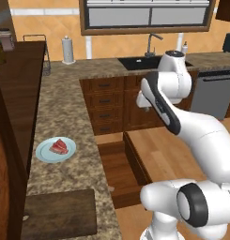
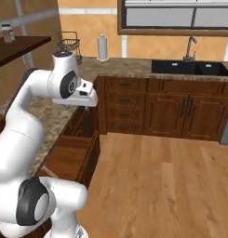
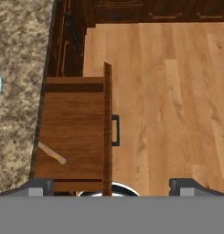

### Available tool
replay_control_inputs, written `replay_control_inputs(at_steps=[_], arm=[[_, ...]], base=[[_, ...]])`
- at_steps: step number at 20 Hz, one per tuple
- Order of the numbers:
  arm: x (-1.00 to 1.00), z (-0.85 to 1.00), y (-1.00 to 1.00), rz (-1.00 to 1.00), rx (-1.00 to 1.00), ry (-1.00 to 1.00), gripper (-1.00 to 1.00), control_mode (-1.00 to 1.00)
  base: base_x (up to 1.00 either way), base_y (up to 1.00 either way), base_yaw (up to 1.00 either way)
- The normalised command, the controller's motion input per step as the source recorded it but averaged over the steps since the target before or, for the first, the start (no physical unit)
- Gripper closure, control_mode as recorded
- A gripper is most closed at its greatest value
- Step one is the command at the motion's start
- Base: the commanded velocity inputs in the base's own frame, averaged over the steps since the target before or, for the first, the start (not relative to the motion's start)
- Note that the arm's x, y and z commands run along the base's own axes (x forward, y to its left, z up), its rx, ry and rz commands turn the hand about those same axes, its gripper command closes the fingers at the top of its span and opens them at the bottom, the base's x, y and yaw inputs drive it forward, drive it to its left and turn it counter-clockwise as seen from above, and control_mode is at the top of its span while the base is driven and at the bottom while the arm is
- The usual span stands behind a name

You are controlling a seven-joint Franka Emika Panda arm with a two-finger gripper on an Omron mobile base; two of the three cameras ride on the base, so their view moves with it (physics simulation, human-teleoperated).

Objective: Pick up the knife from the drawer and place it on the cutting board. Then place the meat from the plate to the cutting board.

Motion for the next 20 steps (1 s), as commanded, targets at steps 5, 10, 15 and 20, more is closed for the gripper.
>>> replay_control_inputs(at_steps=[5,10,15,20], arm=[[0.54,-0.95,0.18,0.00,0.00,0.21,-1.00,-1.00],[0.08,-1.00,0.15,0.00,0.00,0.31,-1.00,-1.00],[0.02,-1.00,0.00,0.00,0.03,0.25,-1.00,-1.00],[0.27,-1.00,0.00,0.00,0.07,0.09,-1.00,-1.00]], base=[[0.00,0.00,0.00],[0.00,0.00,0.00],[0.00,0.00,0.00],[0.00,0.00,0.00]])
